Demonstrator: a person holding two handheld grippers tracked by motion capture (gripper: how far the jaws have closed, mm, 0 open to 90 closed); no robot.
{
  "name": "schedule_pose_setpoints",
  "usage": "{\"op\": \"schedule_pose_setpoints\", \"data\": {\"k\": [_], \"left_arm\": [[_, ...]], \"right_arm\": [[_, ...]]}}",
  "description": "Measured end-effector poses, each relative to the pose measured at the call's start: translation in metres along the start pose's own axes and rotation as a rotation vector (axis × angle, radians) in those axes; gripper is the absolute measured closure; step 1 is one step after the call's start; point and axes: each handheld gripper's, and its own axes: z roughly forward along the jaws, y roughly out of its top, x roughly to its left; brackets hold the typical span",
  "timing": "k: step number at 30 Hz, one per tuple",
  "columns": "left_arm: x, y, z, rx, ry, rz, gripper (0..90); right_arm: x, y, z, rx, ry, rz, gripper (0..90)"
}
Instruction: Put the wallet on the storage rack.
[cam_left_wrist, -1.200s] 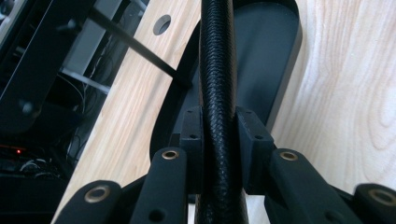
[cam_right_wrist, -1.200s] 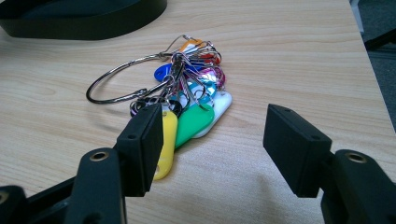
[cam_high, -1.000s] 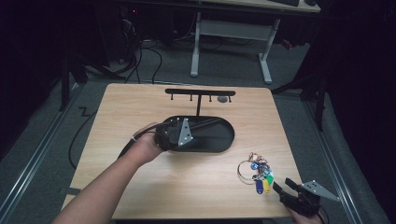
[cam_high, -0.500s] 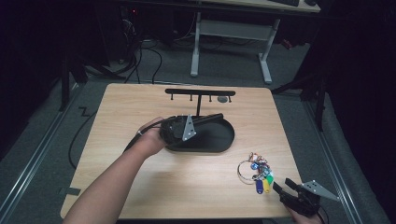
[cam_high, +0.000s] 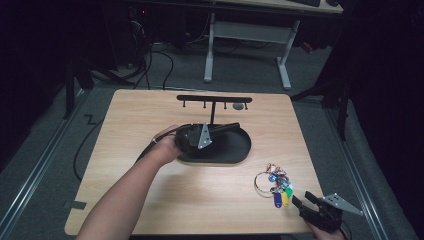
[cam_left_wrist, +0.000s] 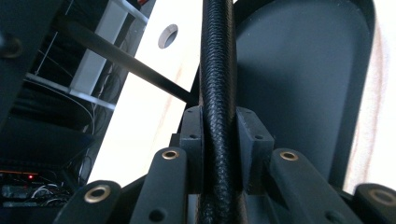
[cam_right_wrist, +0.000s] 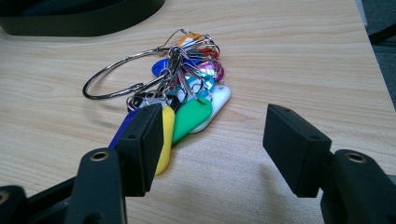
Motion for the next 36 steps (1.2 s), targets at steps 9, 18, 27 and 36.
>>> {"op": "schedule_pose_setpoints", "data": {"k": [9, 18, 27, 36], "left_arm": [[0.003, -0.008, 0.008, -0.002, -0.019, 0.012, 75.2], [-0.002, -0.01, 0.009, 0.018, -0.051, 0.045, 74.6], [-0.002, -0.02, 0.016, 0.077, -0.11, 0.025, 72.4], [-0.009, -0.021, 0.019, 0.089, -0.138, 0.06, 72.1]], "right_arm": [[0.0, 0.0, 0.0, 0.003, 0.003, 0.002, 38.5], [0.001, -0.001, 0.001, 0.007, 0.007, -0.001, 38.5], [0.0, -0.001, 0.001, 0.005, 0.004, -0.003, 38.5], [0.001, -0.001, 0.001, 0.009, 0.006, -0.002, 38.5]]}}
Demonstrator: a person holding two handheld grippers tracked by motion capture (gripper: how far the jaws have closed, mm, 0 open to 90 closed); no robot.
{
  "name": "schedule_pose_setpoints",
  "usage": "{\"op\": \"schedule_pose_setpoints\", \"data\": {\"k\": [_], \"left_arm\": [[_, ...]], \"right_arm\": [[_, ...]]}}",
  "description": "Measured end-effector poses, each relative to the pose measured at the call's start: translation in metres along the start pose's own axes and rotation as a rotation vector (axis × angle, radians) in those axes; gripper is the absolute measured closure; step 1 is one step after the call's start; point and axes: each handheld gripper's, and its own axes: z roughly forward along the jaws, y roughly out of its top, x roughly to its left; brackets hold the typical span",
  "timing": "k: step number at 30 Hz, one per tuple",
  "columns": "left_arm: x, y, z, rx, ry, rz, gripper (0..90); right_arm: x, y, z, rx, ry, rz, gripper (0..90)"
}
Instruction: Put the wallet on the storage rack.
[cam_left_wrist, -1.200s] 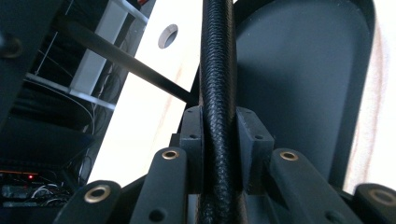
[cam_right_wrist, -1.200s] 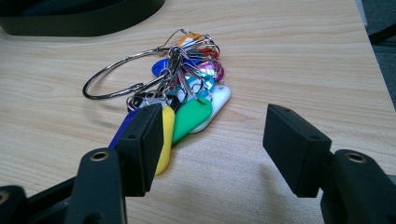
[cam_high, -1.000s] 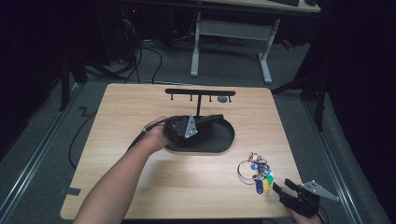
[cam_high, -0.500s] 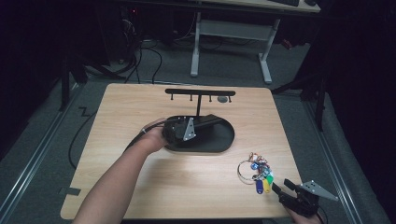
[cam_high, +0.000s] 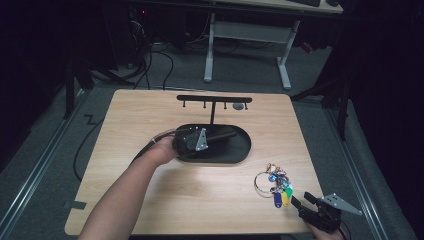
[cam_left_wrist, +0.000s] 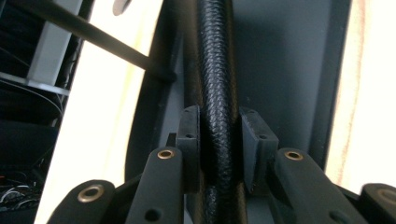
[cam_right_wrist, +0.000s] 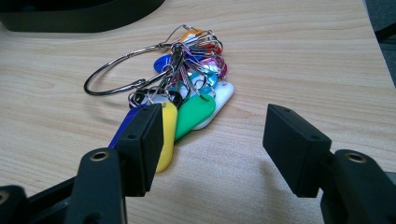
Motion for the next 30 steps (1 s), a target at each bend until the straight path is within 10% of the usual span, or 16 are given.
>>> {"op": "schedule_pose_setpoints", "data": {"k": [5, 15, 30], "left_arm": [[-0.005, 0.0, 0.006, 0.027, 0.021, 0.031, 70.5], [0.003, -0.002, 0.011, 0.074, -0.022, -0.099, 56.9], [0.008, -0.005, -0.007, 0.031, -0.023, -0.162, 49.6]], "right_arm": [[0.0, 0.0, 0.0, 0.002, -0.002, 0.008, 38.5], [-0.001, -0.001, 0.001, 0.006, 0.004, -0.001, 38.5], [0.0, 0.0, 0.001, 0.009, 0.002, -0.004, 38.5]]}}
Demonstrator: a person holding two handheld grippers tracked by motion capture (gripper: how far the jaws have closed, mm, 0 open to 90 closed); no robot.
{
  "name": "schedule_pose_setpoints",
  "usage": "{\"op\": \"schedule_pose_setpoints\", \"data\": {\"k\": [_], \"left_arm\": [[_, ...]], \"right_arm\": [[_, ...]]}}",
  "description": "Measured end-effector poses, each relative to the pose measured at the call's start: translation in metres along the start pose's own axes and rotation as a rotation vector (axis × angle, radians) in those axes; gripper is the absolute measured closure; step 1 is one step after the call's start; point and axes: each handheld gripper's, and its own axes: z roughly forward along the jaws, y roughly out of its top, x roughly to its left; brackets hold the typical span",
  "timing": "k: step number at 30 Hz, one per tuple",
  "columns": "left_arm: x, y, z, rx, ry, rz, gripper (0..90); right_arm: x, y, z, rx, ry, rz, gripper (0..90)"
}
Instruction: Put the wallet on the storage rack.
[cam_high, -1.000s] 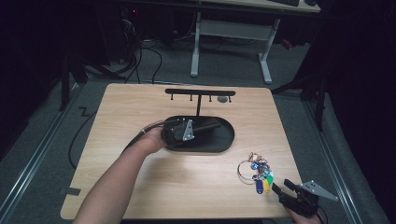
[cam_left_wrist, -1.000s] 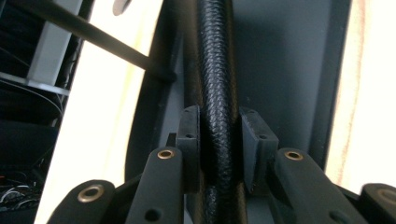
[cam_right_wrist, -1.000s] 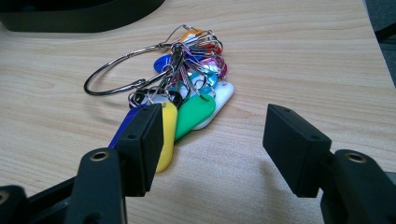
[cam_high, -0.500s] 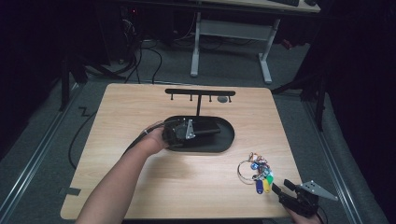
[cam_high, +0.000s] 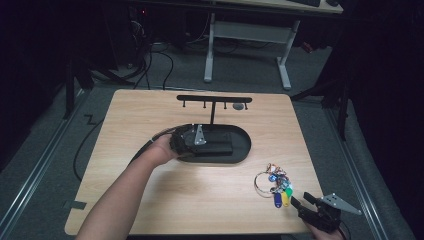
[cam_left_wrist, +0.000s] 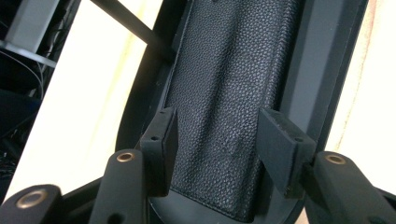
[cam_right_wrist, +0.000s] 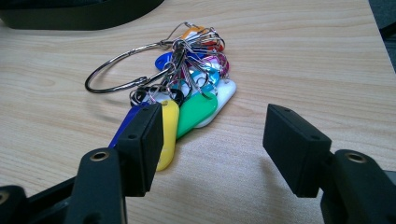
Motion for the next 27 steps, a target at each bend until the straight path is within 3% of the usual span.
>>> {"op": "schedule_pose_setpoints", "data": {"k": [7, 10, 20, 27], "left_arm": [[-0.01, -0.011, -0.011, -0.043, 0.007, -0.089, 50.2], [-0.016, -0.016, -0.018, -0.041, 0.007, -0.105, 49.6], [-0.031, -0.033, -0.039, -0.108, 0.018, -0.184, 50.0], [-0.048, -0.053, -0.056, -0.166, 0.027, -0.247, 49.8]], "right_arm": [[0.0, 0.002, 0.0, -0.007, 0.001, -0.003, 38.5], [0.001, 0.003, 0.0, -0.009, 0.003, -0.01, 38.5], [0.005, 0.005, 0.002, -0.012, 0.008, -0.023, 38.6], [0.007, 0.006, 0.003, -0.015, 0.019, -0.038, 38.9]]}}
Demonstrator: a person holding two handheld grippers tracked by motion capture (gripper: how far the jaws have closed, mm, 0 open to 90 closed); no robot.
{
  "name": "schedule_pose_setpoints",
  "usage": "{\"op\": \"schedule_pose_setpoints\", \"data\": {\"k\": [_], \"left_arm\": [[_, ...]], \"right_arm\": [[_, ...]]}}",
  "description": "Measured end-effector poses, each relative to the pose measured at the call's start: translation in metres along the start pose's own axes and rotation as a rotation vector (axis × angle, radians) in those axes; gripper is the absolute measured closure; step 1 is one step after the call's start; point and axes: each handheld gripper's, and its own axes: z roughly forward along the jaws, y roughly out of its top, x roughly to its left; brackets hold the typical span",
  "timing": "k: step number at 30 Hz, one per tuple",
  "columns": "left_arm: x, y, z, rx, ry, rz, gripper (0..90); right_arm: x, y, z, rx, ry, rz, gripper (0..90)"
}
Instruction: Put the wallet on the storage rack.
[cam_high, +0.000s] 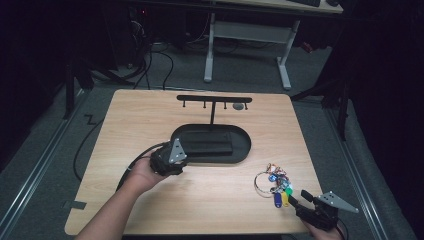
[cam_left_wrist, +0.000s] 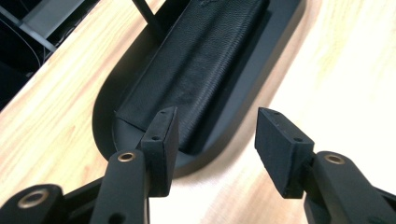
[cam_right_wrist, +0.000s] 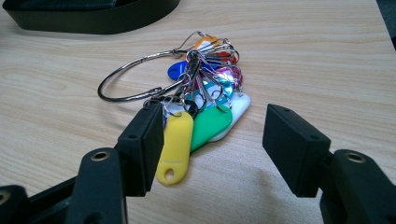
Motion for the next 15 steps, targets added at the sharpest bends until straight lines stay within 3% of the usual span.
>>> {"op": "schedule_pose_setpoints", "data": {"k": [9, 11, 13, 15], "left_arm": [[-0.016, -0.03, -0.017, -0.048, -0.001, -0.083, 49.6], [-0.022, -0.043, -0.024, -0.068, -0.01, -0.128, 50.0], [-0.025, -0.047, -0.025, -0.068, -0.011, -0.135, 49.9], [-0.032, -0.06, -0.032, -0.071, -0.013, -0.199, 49.8]], "right_arm": [[0.002, 0.001, 0.0, -0.006, 0.006, -0.01, 39.4], [0.003, 0.001, 0.0, -0.007, 0.008, -0.013, 39.3], [0.003, 0.001, 0.0, -0.011, 0.011, -0.017, 39.3], [0.003, 0.001, 0.0, -0.016, 0.015, -0.017, 39.1]]}}
